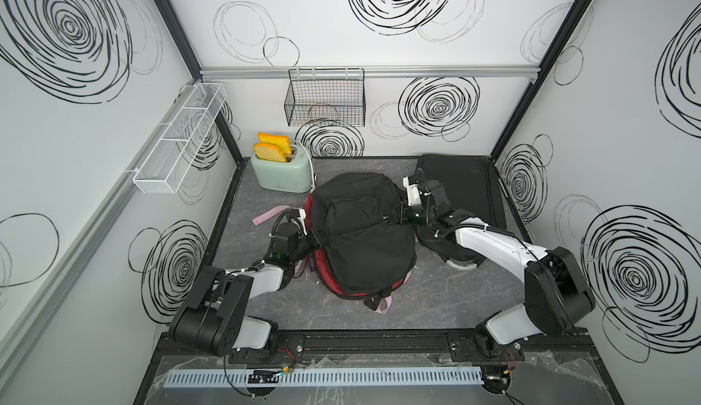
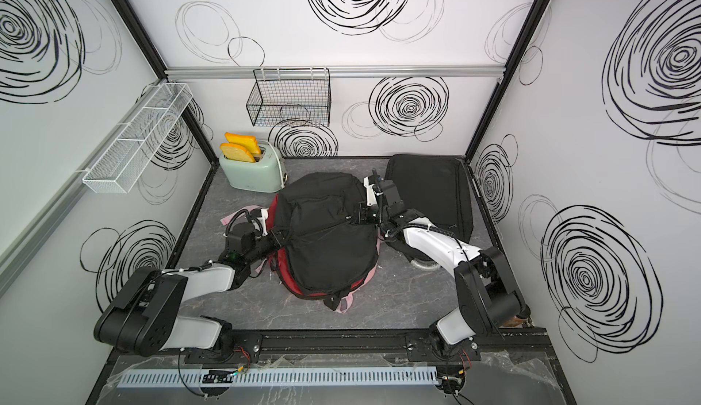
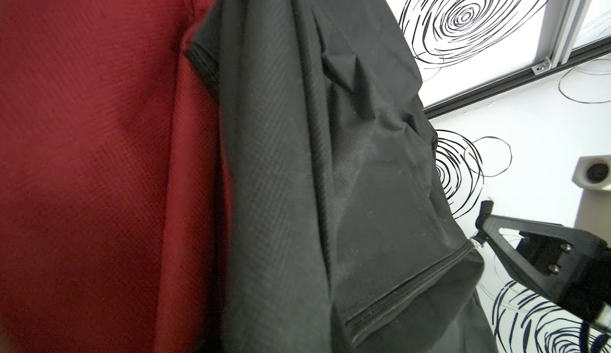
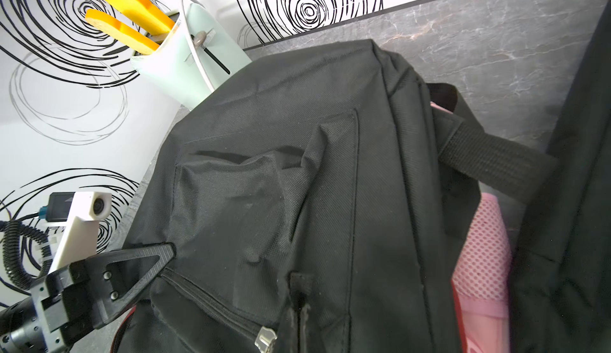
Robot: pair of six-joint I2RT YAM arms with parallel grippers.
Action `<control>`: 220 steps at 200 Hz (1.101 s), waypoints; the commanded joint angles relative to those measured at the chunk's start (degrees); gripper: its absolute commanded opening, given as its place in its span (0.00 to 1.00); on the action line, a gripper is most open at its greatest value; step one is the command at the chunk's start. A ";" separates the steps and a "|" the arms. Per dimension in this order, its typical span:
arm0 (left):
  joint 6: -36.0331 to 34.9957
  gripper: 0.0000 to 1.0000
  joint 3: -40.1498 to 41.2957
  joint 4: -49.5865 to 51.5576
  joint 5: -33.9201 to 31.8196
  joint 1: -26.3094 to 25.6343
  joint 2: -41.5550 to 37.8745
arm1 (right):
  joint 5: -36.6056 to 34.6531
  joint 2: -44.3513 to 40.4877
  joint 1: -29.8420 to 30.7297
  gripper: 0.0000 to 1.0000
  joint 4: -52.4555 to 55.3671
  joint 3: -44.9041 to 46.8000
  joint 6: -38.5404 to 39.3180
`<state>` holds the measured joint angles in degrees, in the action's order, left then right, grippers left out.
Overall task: Zip up the backpack
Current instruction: Zip the zipper on the backpack.
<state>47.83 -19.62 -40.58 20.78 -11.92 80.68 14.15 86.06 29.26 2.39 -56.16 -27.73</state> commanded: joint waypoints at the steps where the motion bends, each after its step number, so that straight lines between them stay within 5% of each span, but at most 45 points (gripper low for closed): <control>1: -0.37 0.00 1.24 1.64 -3.33 1.95 0.98 | -3.75 -0.97 -1.07 0.00 1.48 -1.78 0.66; 58: -0.35 0.00 0.90 0.89 -2.43 1.82 1.99 | -3.49 -0.21 -0.81 0.02 3.39 -4.00 1.14; 87: -0.29 0.00 0.81 0.78 -2.32 1.73 2.39 | -7.67 -1.56 -1.17 0.46 5.81 -4.84 1.77; 114: -0.29 0.00 0.68 1.02 -2.49 1.73 2.17 | -9.17 -2.55 -4.73 0.66 6.14 -3.58 1.54; 220: -0.37 0.00 0.59 1.20 -2.80 1.73 2.24 | 5.76 4.61 -10.08 0.63 -2.14 -0.29 0.92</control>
<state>47.83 -19.62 -41.45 21.17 -11.60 81.71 15.35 89.12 18.83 3.60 -57.52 -26.35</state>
